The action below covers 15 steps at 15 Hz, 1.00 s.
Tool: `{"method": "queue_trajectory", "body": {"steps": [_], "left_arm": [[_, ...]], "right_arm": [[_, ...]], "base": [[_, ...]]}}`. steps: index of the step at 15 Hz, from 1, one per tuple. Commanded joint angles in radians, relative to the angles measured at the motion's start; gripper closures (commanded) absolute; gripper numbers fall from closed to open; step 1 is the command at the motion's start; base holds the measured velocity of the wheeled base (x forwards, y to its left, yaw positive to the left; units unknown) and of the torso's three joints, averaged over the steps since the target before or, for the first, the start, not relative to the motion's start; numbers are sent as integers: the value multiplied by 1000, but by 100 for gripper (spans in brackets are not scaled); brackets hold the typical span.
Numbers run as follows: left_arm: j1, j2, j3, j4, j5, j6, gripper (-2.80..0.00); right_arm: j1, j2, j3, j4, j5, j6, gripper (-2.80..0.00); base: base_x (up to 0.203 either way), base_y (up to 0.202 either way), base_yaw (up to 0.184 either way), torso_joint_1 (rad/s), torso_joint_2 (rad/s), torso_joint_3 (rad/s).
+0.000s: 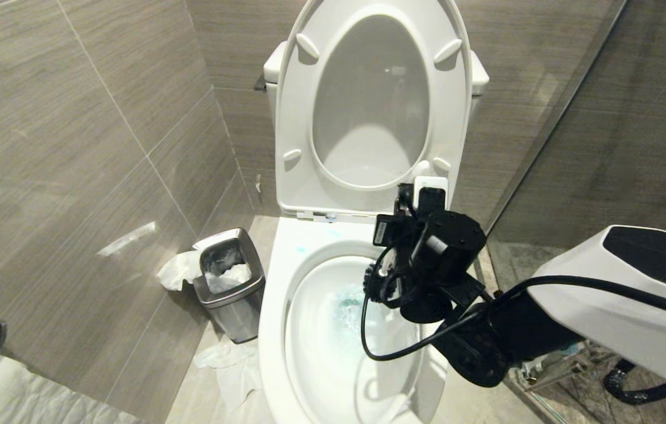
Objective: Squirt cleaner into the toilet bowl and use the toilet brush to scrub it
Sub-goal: Scrub the toilet bowl
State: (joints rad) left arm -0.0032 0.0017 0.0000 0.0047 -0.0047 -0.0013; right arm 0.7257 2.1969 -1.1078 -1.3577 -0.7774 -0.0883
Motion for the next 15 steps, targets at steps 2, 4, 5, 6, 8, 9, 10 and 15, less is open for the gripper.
{"method": "queue_trajectory", "body": {"steps": [2, 4, 5, 6, 8, 9, 10, 15], "left_arm": [[0, 0, 2, 0, 0, 0, 0], [0, 0, 2, 0, 0, 0, 0], [0, 0, 2, 0, 0, 0, 0], [0, 1, 2, 0, 0, 0, 0], [0, 0, 2, 0, 0, 0, 0], [0, 1, 3, 0, 0, 0, 0], [0, 0, 2, 0, 0, 0, 0], [0, 0, 2, 0, 0, 0, 0]], "right_arm": [[19, -95, 44, 57, 12, -17, 0], [24, -113, 37, 107, 16, -18, 0], [28, -118, 31, 132, 18, -18, 0], [33, -127, 25, 163, 19, -16, 0], [57, -141, -14, 241, 27, -13, 0], [69, -152, -36, 294, 30, -12, 0], [81, -168, -60, 356, 30, -11, 0], [114, -198, -187, 663, 34, 42, 0]], "base": [[0, 0, 0, 0, 0, 0], [0, 0, 0, 0, 0, 0], [0, 0, 0, 0, 0, 0], [0, 0, 0, 0, 0, 0], [0, 0, 0, 0, 0, 0], [0, 0, 0, 0, 0, 0], [0, 0, 0, 0, 0, 0], [0, 0, 0, 0, 0, 0]]}}
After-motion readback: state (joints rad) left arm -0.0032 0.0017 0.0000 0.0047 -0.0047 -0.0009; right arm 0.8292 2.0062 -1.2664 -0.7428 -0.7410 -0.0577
